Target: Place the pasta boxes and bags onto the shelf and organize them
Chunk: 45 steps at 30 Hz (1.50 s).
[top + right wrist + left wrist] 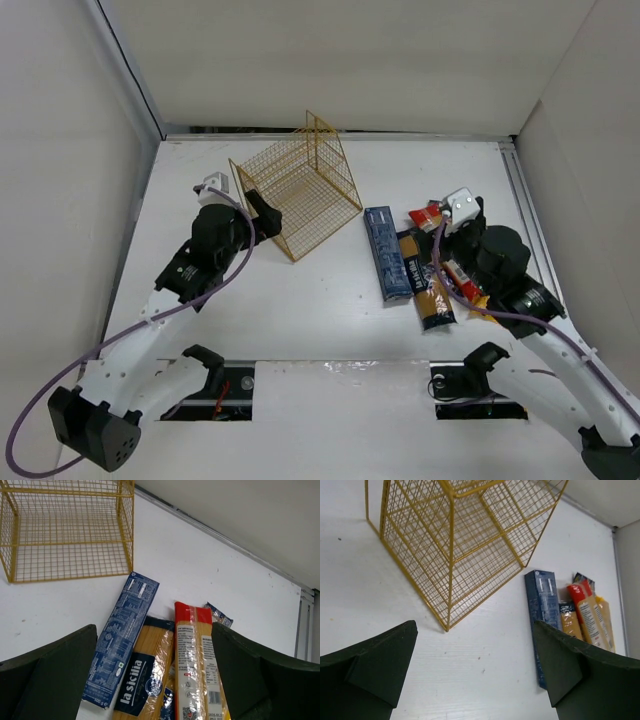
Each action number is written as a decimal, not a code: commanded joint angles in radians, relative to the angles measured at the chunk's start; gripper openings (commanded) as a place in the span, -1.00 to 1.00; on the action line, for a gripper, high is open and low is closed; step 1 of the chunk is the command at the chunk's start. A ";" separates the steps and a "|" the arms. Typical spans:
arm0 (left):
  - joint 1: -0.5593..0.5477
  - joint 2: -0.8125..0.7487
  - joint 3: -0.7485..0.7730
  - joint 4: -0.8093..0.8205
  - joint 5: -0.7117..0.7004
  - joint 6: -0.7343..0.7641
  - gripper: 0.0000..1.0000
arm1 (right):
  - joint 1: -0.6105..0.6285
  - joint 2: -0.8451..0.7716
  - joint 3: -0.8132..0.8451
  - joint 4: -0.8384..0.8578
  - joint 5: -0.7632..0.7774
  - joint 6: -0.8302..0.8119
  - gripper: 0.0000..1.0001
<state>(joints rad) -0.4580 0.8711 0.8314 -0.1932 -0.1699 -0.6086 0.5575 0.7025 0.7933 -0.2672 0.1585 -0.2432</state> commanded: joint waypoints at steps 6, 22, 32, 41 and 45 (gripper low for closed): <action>-0.019 0.041 0.000 -0.031 -0.046 -0.022 1.00 | 0.031 0.041 -0.046 -0.073 -0.083 0.007 1.00; -0.037 0.247 0.064 0.043 -0.049 0.009 1.00 | 0.110 0.615 0.038 -0.041 0.061 0.119 1.00; -0.047 0.307 0.101 0.043 -0.091 0.018 1.00 | -0.018 0.837 0.043 0.058 -0.131 0.122 1.00; -0.047 0.316 0.112 0.043 -0.112 0.018 1.00 | 0.002 0.939 0.119 0.103 -0.085 0.151 0.72; -0.047 0.325 0.121 0.034 -0.123 0.018 1.00 | 0.012 0.939 0.119 0.103 -0.045 0.169 0.19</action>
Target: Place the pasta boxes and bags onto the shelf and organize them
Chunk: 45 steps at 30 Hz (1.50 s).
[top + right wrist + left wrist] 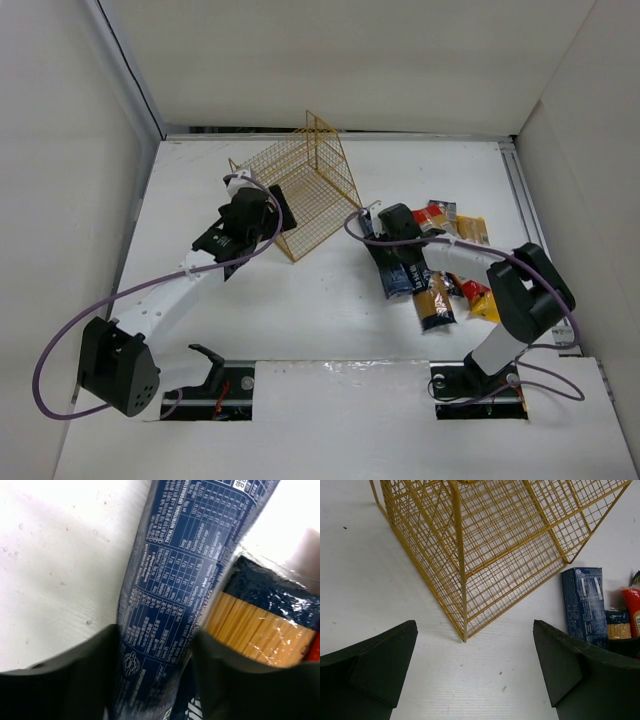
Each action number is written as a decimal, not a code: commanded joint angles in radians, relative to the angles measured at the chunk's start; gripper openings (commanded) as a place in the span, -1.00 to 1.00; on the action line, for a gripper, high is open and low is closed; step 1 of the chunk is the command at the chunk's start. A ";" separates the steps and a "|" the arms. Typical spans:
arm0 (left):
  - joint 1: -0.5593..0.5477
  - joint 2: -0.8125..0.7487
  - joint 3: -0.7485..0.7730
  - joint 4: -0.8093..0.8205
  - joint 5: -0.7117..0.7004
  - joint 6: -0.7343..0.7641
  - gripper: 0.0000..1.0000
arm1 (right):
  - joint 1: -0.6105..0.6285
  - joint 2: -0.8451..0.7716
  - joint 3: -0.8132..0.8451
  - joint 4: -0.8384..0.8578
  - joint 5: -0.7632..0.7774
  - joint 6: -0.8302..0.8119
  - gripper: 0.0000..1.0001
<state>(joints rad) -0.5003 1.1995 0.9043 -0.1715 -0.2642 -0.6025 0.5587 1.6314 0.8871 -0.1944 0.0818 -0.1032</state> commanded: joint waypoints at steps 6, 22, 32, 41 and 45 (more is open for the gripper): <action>-0.004 0.006 0.058 0.012 -0.038 0.001 1.00 | 0.029 -0.119 -0.028 0.021 0.021 -0.016 -0.46; -0.004 0.069 0.077 0.043 -0.047 -0.008 0.43 | 0.184 -0.388 -0.104 0.154 -0.013 -0.133 -1.00; -0.004 0.120 0.087 0.052 -0.056 0.001 -0.06 | 0.233 -0.206 0.002 0.325 -0.002 -0.176 -1.00; -0.004 0.138 0.076 0.076 -0.056 0.010 -0.55 | 0.262 -0.127 0.024 0.380 0.048 -0.176 -1.00; -0.004 0.138 0.067 0.086 -0.047 0.020 -0.66 | 0.271 -0.067 0.070 0.380 0.049 -0.176 -1.00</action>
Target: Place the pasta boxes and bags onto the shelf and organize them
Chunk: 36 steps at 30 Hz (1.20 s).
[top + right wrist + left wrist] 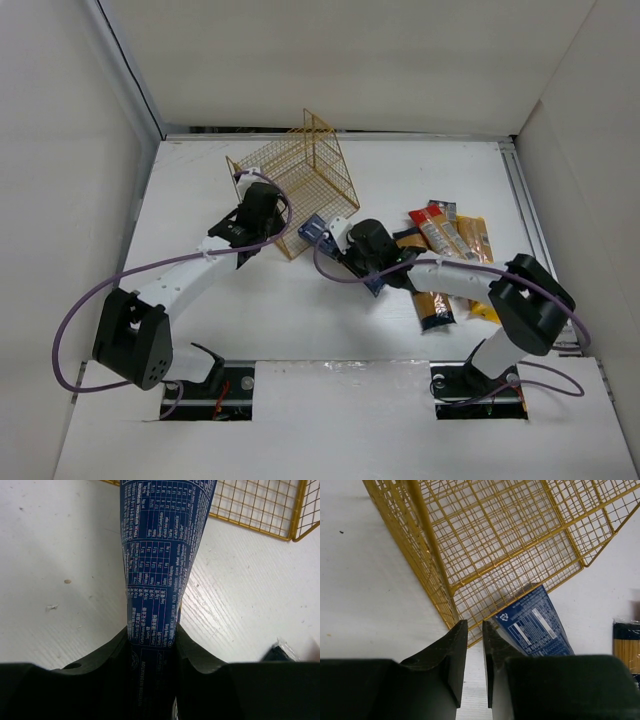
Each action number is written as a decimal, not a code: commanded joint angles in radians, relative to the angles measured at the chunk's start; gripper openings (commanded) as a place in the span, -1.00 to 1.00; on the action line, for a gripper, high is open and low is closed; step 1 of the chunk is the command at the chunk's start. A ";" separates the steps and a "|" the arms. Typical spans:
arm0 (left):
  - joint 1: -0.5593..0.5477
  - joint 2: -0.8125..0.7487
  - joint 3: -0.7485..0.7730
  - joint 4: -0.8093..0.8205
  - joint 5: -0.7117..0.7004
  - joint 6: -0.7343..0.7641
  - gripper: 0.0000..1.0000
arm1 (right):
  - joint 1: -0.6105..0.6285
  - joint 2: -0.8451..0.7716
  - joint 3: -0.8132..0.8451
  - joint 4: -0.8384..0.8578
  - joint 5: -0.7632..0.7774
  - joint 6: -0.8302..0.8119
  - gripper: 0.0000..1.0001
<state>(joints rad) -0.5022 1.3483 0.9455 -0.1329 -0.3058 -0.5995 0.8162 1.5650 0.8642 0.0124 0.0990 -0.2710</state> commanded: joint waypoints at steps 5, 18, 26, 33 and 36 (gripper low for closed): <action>-0.002 -0.011 0.026 0.067 0.026 0.035 -0.72 | 0.014 0.041 0.145 0.173 0.031 -0.008 -1.00; -0.002 -0.020 -0.002 0.085 0.054 0.053 -0.80 | 0.032 0.179 0.260 0.208 -0.012 0.010 -1.00; -0.002 -0.080 -0.042 0.095 0.063 0.053 -0.82 | 0.032 0.289 0.377 0.208 -0.004 0.104 -1.00; -0.002 -0.158 -0.053 0.076 0.063 0.053 -0.82 | 0.051 0.389 0.481 0.208 0.004 0.154 -1.00; -0.002 -0.181 -0.063 0.067 0.054 0.053 -0.80 | 0.061 0.400 0.490 0.234 0.041 0.164 -0.85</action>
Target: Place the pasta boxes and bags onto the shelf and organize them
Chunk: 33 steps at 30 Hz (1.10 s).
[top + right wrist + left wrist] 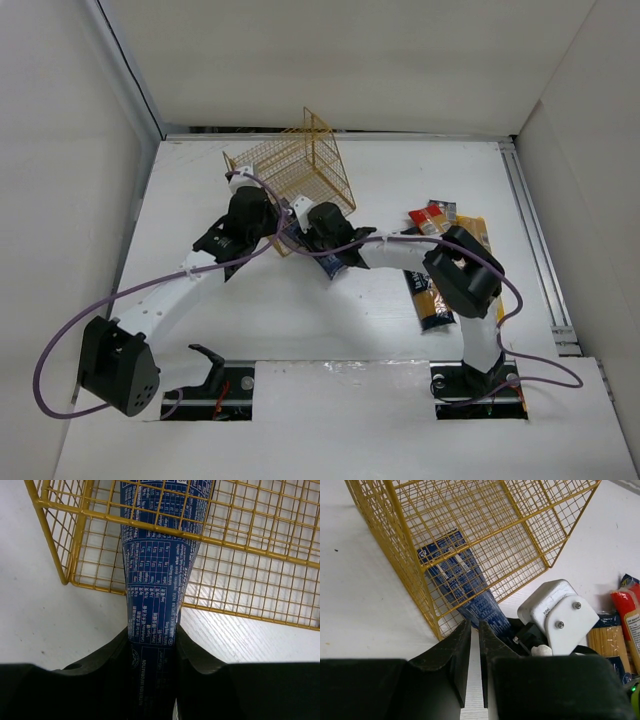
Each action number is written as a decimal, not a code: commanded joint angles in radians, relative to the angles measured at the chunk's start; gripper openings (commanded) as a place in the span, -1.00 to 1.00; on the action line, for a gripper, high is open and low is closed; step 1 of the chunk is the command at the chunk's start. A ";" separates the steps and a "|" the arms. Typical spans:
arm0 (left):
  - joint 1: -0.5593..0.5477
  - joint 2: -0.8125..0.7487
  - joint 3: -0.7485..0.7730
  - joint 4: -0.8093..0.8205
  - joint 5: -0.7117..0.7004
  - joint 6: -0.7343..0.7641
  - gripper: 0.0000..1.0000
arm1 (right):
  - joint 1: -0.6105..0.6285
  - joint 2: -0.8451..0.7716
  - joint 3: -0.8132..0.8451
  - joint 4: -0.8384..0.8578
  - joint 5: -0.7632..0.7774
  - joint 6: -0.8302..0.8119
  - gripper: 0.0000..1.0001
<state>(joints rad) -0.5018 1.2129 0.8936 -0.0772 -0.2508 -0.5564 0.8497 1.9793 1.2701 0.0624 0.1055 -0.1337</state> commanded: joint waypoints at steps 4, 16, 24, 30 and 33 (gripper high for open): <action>-0.003 -0.055 -0.012 -0.007 -0.001 0.010 -0.69 | 0.028 -0.005 0.072 0.229 0.022 0.036 -0.13; -0.003 -0.073 -0.012 -0.099 -0.071 0.007 0.39 | 0.006 -0.354 -0.192 -0.017 0.193 0.048 1.00; -0.003 -0.036 -0.064 -0.101 -0.113 -0.025 0.41 | -0.113 -0.689 -0.426 -0.518 0.215 0.221 1.00; -0.003 0.016 -0.073 -0.058 -0.113 -0.025 0.32 | -0.213 -0.761 -0.525 -0.576 0.206 0.246 1.00; -0.003 0.027 -0.073 -0.047 -0.113 -0.016 0.30 | -0.261 -0.738 -0.534 -0.544 0.154 0.204 1.00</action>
<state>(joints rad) -0.5022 1.2381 0.8265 -0.1665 -0.3450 -0.5739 0.6266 1.2472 0.7311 -0.4858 0.2951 0.0807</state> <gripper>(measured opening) 0.653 0.998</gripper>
